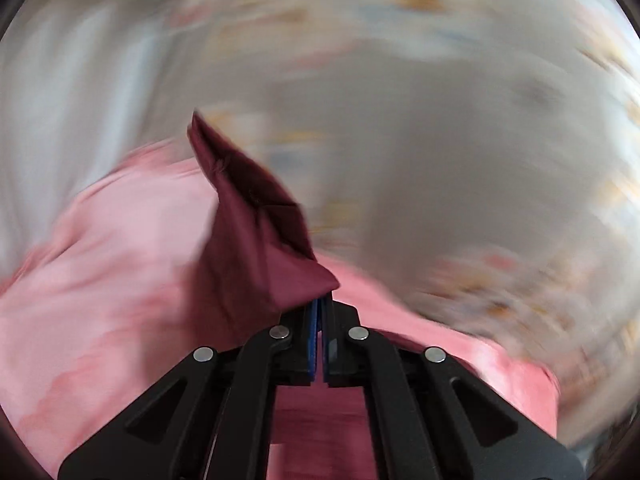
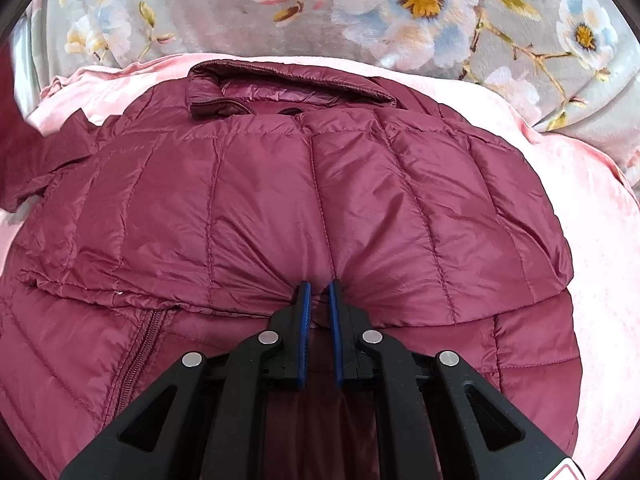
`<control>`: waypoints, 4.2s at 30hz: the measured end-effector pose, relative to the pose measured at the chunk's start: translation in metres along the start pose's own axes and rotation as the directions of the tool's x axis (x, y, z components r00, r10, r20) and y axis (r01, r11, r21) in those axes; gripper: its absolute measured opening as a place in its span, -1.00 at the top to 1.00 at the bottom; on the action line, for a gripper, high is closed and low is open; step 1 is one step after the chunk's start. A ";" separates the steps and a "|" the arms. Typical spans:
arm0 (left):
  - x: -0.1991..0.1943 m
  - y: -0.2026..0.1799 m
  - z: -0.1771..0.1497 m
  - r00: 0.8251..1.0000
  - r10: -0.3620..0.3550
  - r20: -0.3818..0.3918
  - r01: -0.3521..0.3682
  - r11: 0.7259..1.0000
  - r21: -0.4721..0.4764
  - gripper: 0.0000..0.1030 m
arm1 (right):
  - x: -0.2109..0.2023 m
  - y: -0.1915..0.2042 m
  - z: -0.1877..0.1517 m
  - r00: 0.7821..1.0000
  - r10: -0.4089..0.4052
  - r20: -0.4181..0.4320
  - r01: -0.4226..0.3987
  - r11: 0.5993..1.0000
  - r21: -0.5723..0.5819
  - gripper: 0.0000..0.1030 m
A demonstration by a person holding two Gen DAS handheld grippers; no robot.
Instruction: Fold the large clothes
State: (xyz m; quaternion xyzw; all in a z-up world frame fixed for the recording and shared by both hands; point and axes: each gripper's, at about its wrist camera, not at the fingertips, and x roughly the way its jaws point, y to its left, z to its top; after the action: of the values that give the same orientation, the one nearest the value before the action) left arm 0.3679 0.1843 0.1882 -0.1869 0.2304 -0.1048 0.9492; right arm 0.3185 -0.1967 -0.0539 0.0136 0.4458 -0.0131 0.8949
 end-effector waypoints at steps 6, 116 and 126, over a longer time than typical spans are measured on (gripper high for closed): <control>0.036 -0.210 -0.076 0.945 -0.269 -0.186 0.309 0.922 0.235 0.73 | -0.024 -0.038 -0.001 0.988 0.149 0.047 -0.155 0.972 0.178 0.26; 0.140 -0.052 -0.287 0.912 0.220 -0.346 -0.115 0.947 0.298 0.81 | 0.000 0.047 0.008 0.932 0.356 -0.067 -0.350 0.932 0.095 1.00; 0.127 -0.047 -0.208 0.957 0.069 -0.281 -0.035 0.991 0.125 -0.17 | -0.013 -0.064 0.083 0.916 0.395 0.067 -0.391 0.843 0.369 0.26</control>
State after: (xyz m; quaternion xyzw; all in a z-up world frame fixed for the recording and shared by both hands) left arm 0.3746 0.0421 -0.0149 -0.1068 0.3628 -0.1190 0.9180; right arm 0.3746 -0.2633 0.0053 0.2755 0.4278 0.0855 0.8566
